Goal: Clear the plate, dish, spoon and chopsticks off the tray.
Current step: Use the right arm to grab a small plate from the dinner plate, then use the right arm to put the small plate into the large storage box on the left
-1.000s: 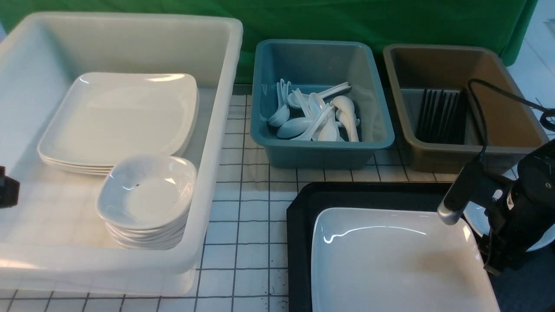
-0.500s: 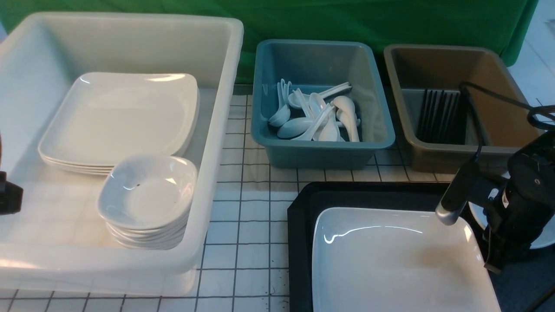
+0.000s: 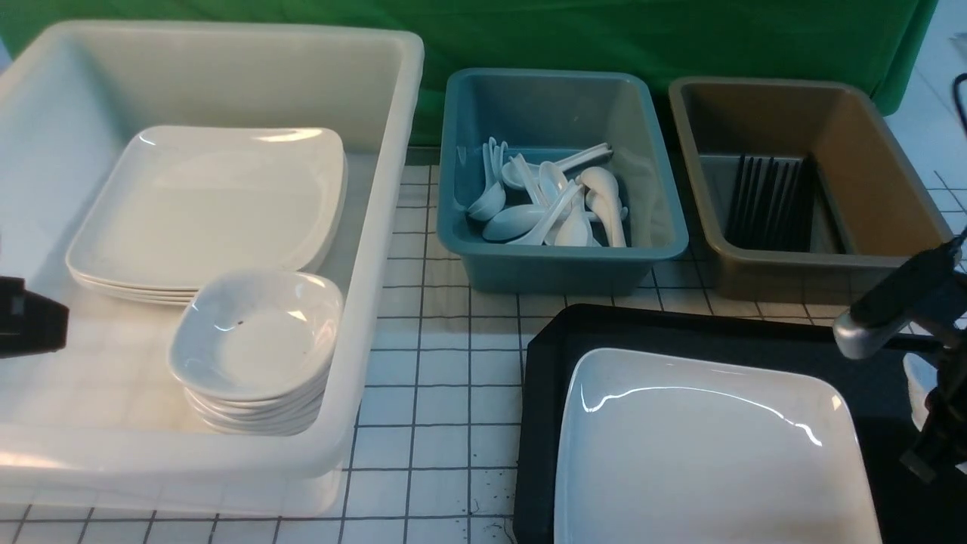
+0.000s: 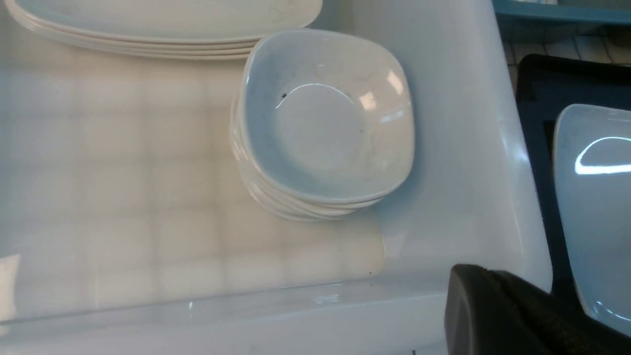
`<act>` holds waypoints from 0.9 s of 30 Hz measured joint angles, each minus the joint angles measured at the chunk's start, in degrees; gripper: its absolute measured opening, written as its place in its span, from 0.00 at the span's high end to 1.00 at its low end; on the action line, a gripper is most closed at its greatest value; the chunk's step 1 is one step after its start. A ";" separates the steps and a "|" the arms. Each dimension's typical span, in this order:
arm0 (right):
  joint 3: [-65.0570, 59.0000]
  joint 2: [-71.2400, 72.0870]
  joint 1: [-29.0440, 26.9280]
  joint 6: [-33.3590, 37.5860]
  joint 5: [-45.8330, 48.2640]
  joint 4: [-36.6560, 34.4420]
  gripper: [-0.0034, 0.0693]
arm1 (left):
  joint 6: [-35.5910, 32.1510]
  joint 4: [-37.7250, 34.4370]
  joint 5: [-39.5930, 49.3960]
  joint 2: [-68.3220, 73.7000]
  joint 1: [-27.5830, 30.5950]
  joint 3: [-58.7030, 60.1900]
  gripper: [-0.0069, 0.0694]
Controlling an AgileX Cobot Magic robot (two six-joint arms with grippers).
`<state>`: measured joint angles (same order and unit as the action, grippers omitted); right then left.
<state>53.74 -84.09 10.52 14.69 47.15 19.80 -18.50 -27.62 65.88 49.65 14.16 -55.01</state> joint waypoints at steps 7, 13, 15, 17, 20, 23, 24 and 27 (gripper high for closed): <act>1.92 17.85 -0.01 3.03 2.22 -18.56 0.84 | -0.87 -1.17 -1.02 0.00 0.00 0.00 0.90; 7.37 20.49 1.90 26.21 1.75 -59.54 0.84 | -0.85 1.19 -6.93 0.00 0.00 0.00 0.89; 8.58 19.26 5.23 33.03 2.18 -68.05 0.84 | 0.81 2.85 -8.36 0.00 0.00 0.00 0.89; 11.05 16.45 11.37 38.00 1.67 -74.60 0.84 | 2.88 4.49 -9.07 0.00 0.00 0.00 0.89; 17.08 9.28 21.98 40.60 -1.53 -75.19 0.84 | 3.96 5.06 -9.08 0.00 0.00 0.00 0.89; 24.28 1.58 30.33 41.40 -4.12 -70.57 0.84 | 4.15 5.26 -9.26 0.00 0.00 0.00 0.89; 28.12 -2.29 34.07 41.52 -5.26 -67.13 0.84 | 4.86 5.60 -9.96 0.00 0.00 0.00 0.89; 36.93 -11.37 39.19 41.46 -7.93 -57.50 0.84 | 7.46 7.08 -12.73 -0.46 0.00 0.00 0.88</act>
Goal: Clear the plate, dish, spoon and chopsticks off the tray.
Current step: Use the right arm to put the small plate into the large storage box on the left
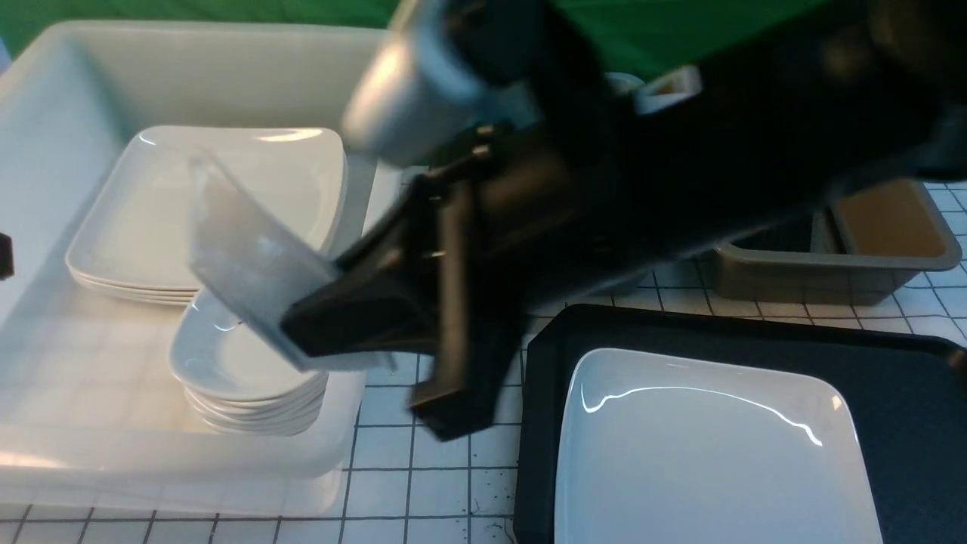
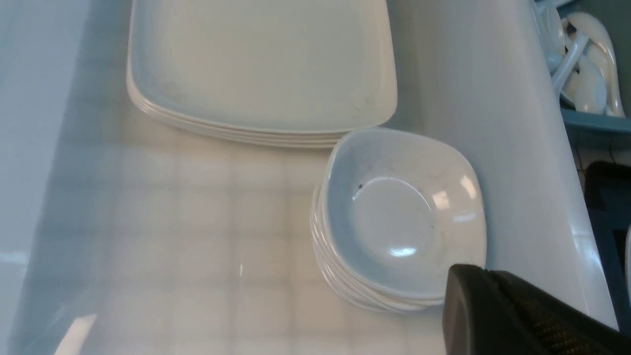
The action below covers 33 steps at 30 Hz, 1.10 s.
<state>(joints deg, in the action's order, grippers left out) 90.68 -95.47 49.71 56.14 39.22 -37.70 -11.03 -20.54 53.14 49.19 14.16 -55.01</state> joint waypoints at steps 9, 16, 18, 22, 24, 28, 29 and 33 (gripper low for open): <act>14.44 -20.92 4.17 -1.11 -8.21 17.54 0.84 | 7.02 7.87 -3.24 -4.54 0.00 0.00 0.88; 14.60 -27.88 4.24 -1.22 -13.86 23.68 0.79 | 7.43 8.39 -3.38 -4.91 0.00 0.06 0.88; 14.60 -28.32 4.24 -1.34 -14.15 23.83 0.73 | 7.43 8.33 -3.38 -4.91 0.00 0.06 0.88; 14.60 -28.03 4.24 -3.60 -14.20 23.91 0.56 | 7.38 8.16 -3.31 -4.84 0.00 0.06 0.88; 14.60 -27.30 4.28 -6.44 -12.95 24.02 0.48 | 7.22 8.05 -2.79 -4.62 0.00 0.06 0.88; 14.60 -23.12 4.28 -11.01 -5.80 25.08 0.45 | 6.88 7.30 -1.69 -3.35 0.00 0.06 0.88; 14.60 -21.62 4.28 -11.62 -3.55 25.27 0.45 | 6.64 6.89 -1.63 -2.98 0.00 0.06 0.88; 14.68 -14.33 4.28 -15.07 6.05 25.75 0.50 | 4.01 2.82 -1.35 -1.58 0.00 0.06 0.88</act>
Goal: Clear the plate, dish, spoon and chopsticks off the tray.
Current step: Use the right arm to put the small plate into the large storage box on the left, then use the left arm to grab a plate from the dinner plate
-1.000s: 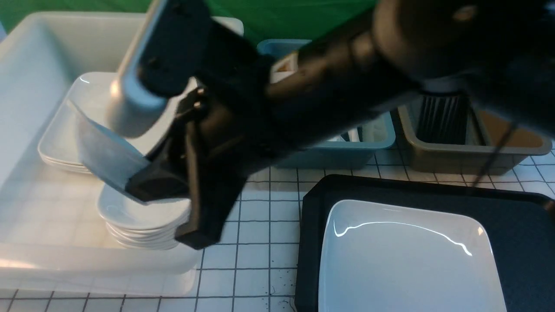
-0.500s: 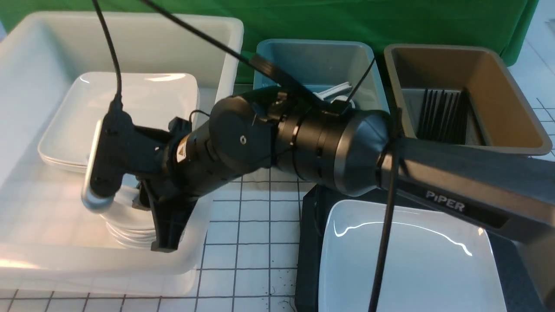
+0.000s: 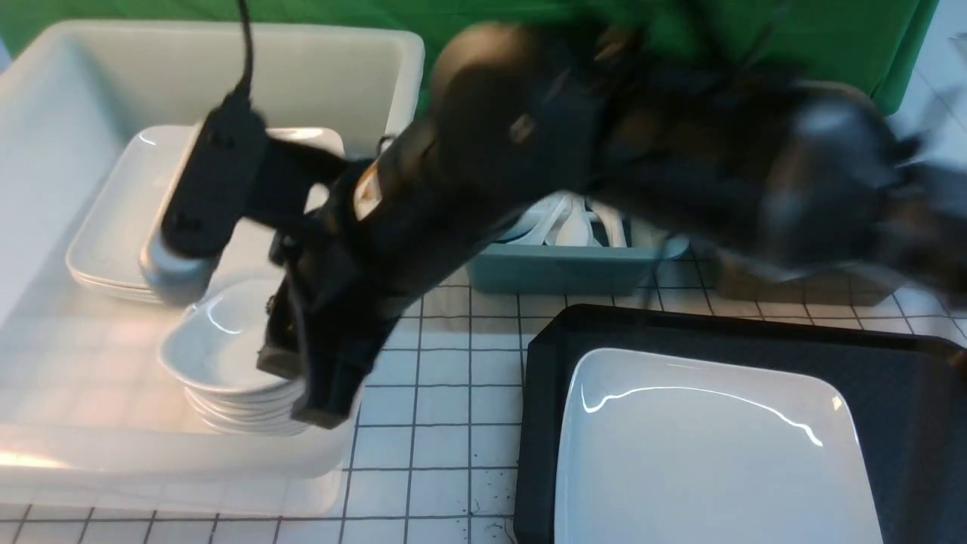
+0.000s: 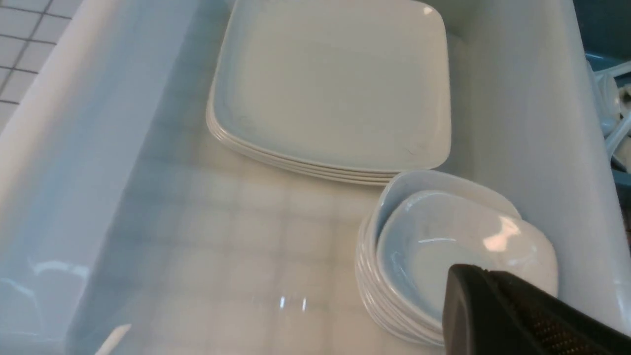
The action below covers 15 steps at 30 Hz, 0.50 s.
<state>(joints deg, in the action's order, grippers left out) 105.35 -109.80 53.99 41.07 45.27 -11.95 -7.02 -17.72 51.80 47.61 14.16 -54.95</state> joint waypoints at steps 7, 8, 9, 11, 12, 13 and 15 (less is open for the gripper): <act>0.03 16.97 0.02 -11.00 19.66 4.41 0.77 | -10.64 -16.14 2.66 3.53 0.00 0.00 0.88; -0.35 20.44 0.02 -15.02 19.66 7.42 0.83 | -11.98 -18.67 4.24 4.38 0.00 0.00 0.88; -0.84 22.95 0.02 -17.40 19.66 9.97 0.87 | -12.78 -20.33 5.62 5.00 0.00 0.00 0.88; -2.26 27.61 0.02 -20.53 19.66 14.96 0.91 | -14.17 -23.26 8.46 6.28 0.00 0.00 0.88; -3.70 30.79 0.02 -22.19 19.66 18.51 0.91 | -14.67 -25.03 10.00 6.94 0.00 0.00 0.88; -4.00 31.33 0.02 -22.46 19.66 19.09 0.91 | -14.95 -25.83 10.60 7.22 0.00 0.00 0.88; -9.12 38.58 -0.55 -26.18 19.66 26.76 0.91 | -16.50 -31.57 13.88 8.87 -0.82 0.00 0.88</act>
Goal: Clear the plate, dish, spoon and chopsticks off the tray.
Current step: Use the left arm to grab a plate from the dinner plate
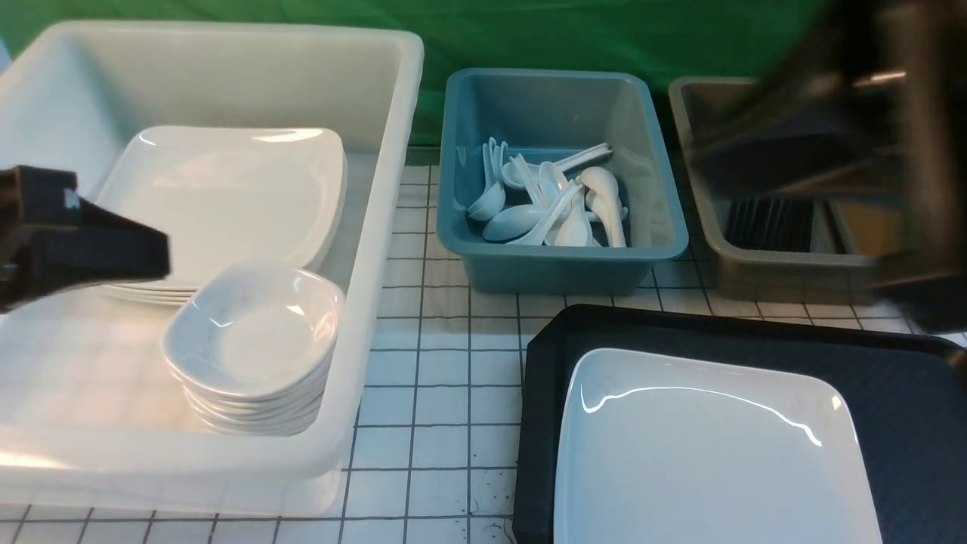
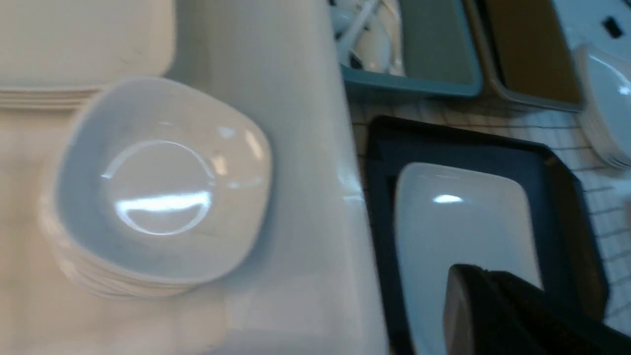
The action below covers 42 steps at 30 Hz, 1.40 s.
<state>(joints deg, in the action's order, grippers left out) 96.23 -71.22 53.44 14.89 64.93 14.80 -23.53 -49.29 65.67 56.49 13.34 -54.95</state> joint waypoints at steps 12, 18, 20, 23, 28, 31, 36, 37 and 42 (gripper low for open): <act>-37.62 22.84 -15.38 -17.14 -0.12 5.60 0.91 | 7.21 4.60 -3.41 12.10 -30.08 -2.35 0.88; -55.01 22.31 -25.63 -20.56 -3.52 5.68 0.91 | 14.04 14.36 -4.75 20.73 -44.44 -8.84 0.88; -58.32 19.56 -31.13 -20.37 -5.67 4.17 0.91 | 16.34 16.72 -5.35 22.99 -47.16 -11.24 0.88; -59.22 14.62 -38.65 -17.30 -9.29 -1.91 0.91 | 17.77 17.67 -6.22 25.04 -49.10 -12.90 0.87; -59.22 6.49 -48.97 -4.86 -16.36 -18.82 0.91 | 18.11 18.40 -6.25 25.50 -49.52 -13.31 0.84; -58.59 -1.09 -56.58 4.53 -17.10 -31.51 0.91 | 18.17 20.23 -5.46 25.57 -49.52 -13.31 0.81; -55.28 -9.72 -62.34 6.71 -20.35 -36.19 0.90 | 18.17 22.24 -5.33 25.57 -49.52 -13.31 0.76; -54.70 -10.84 -62.67 6.71 -21.60 -36.33 0.89 | 18.17 22.30 -5.33 25.57 -49.52 -13.31 0.75; -53.81 -16.57 -63.00 6.84 -27.12 -36.68 0.56 | 18.17 22.42 -6.76 25.57 -49.52 -13.26 0.70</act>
<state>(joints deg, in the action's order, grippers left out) 42.42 -87.78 -9.56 21.73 37.81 -21.88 -5.36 -26.87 58.92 82.05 -36.18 -68.21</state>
